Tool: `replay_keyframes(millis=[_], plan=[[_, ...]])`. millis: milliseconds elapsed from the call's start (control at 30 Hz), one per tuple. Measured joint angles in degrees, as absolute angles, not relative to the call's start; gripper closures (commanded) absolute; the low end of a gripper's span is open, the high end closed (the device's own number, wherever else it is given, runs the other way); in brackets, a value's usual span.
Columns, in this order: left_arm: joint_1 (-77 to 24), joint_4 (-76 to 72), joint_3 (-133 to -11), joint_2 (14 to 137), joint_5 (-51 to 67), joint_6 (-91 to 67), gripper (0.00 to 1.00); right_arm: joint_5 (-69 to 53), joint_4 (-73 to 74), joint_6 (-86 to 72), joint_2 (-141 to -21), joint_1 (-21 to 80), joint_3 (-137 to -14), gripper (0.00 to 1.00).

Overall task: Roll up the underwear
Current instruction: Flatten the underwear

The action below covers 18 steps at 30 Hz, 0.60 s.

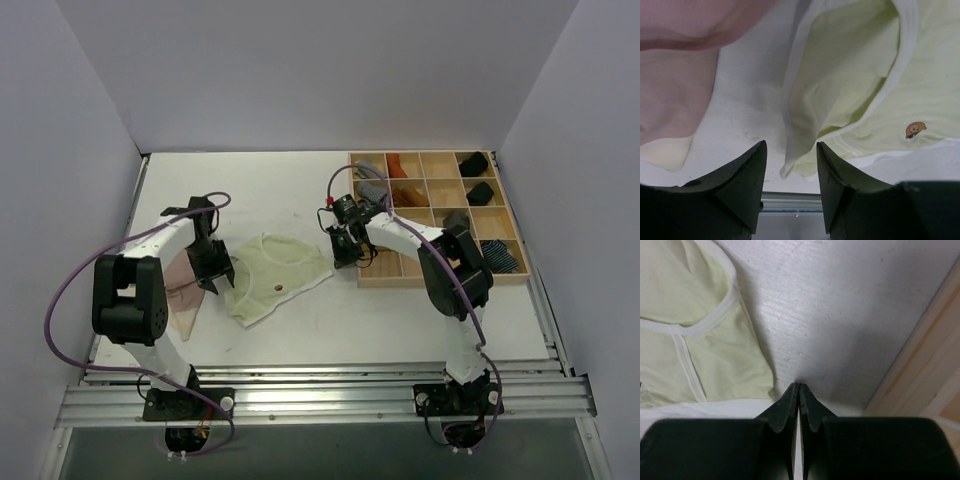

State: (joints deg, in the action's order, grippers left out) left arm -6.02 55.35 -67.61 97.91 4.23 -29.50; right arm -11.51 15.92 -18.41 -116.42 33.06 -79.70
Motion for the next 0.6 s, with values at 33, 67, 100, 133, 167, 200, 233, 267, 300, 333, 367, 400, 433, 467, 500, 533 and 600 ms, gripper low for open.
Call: replay_keyframes(millis=[33, 67, 100, 133, 167, 200, 233, 267, 300, 333, 367, 400, 433, 467, 500, 533, 600], plan=[[-6.0, 55.0, -67.6, 99.1, 4.1, -29.5, 0.50, -11.3, 15.9, -18.4, -116.0, 33.0, -79.1, 1.00], [-6.0, 54.6, -67.6, 100.0, 4.0, -29.5, 0.51, -11.2, 16.0, -18.4, -115.7, 33.0, -78.7, 1.00], [-6.0, 54.4, -67.6, 100.7, 3.6, -29.4, 0.52, -11.2, 16.0, -18.4, -115.5, 33.0, -78.4, 1.00], [-6.0, 54.2, -67.6, 101.4, 3.3, -29.4, 0.53, -11.1, 16.1, -18.4, -115.4, 33.0, -78.3, 1.00], [-6.0, 54.2, -67.7, 102.0, 2.9, -29.3, 0.57, -11.1, 16.1, -18.4, -115.3, 33.0, -78.2, 1.00], [-6.0, 54.2, -67.7, 102.5, 2.4, -29.3, 0.64, -11.1, 16.1, -18.4, -115.3, 33.0, -78.2, 1.00], [-6.0, 54.2, -67.7, 103.0, 1.7, -29.4, 0.68, -11.2, 16.1, -18.4, -115.3, 33.0, -78.2, 0.95], [-6.0, 54.2, -67.7, 103.4, 0.7, -29.3, 0.73, -11.2, 16.1, -18.6, -115.3, 33.0, -78.2, 0.93], [-6.0, 54.2, -67.7, 103.8, -0.3, -29.3, 0.76, -11.2, 16.0, -18.6, -115.2, 33.0, -78.2, 0.91], [-6.0, 54.3, -67.7, 104.0, -1.4, -29.4, 0.79, -11.2, 16.0, -18.6, -115.1, 33.0, -78.2, 0.86], [-6.0, 54.3, -67.7, 104.2, -2.7, -29.4, 0.79, -11.3, 16.0, -18.7, -114.9, 33.0, -78.2, 0.84], [-6.0, 54.5, -67.7, 104.2, -4.4, -29.4, 0.78, -11.4, 16.0, -18.6, -114.7, 33.0, -78.2, 0.81], [-6.0, 54.8, -67.9, 104.2, -5.7, -29.3, 0.71, -11.5, 16.0, -18.6, -114.5, 33.0, -78.2, 0.80], [-6.0, 55.0, -68.0, 104.2, -7.0, -29.3, 0.67, -11.6, 16.1, -18.6, -114.4, 33.1, -78.3, 0.79], [-6.0, 55.3, -68.3, 104.2, -8.1, -29.3, 0.62, -11.9, 16.0, -18.6, -114.4, 33.1, -78.4, 0.79], [-6.0, 55.5, -68.5, 104.3, -9.0, -29.3, 0.57, -12.0, 16.0, -18.6, -114.4, 33.1, -78.6, 0.78], [-6.0, 55.6, -68.7, 104.3, -10.1, -29.3, 0.48, -12.2, 16.0, -18.6, -114.4, 33.4, -79.1, 0.77]])
